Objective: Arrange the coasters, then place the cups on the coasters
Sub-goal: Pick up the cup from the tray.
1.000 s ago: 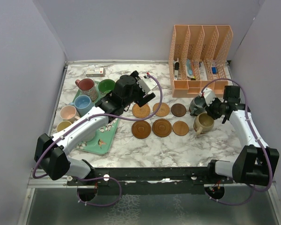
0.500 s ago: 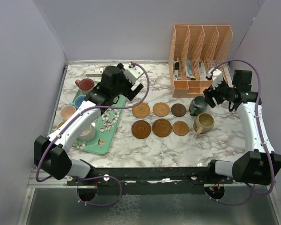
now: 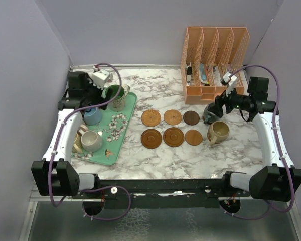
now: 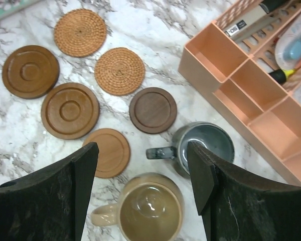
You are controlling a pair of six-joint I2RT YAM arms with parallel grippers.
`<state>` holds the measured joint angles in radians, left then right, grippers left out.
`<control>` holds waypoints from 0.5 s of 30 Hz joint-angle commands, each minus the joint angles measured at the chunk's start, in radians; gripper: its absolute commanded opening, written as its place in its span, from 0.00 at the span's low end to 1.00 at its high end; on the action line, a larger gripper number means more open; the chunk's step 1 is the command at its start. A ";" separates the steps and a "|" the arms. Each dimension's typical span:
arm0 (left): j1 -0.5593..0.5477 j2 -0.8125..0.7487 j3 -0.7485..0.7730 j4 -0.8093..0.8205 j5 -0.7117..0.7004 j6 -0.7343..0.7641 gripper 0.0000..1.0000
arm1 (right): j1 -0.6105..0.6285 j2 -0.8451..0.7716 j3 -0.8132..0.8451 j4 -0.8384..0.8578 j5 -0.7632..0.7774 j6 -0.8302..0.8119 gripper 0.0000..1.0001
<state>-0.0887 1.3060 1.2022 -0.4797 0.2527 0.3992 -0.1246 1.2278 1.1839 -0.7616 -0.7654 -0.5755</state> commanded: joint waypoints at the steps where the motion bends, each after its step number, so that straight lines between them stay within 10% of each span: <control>1: 0.172 -0.060 -0.019 -0.085 0.128 0.033 0.99 | 0.015 -0.002 -0.023 0.084 -0.102 0.066 0.72; 15: 0.406 0.141 0.086 -0.163 0.067 0.021 0.90 | 0.103 -0.029 -0.100 0.152 0.037 0.141 0.69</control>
<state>0.3153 1.3899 1.2224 -0.6174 0.3279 0.4286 -0.0360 1.2224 1.0855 -0.6399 -0.7837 -0.4519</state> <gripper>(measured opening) 0.926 0.704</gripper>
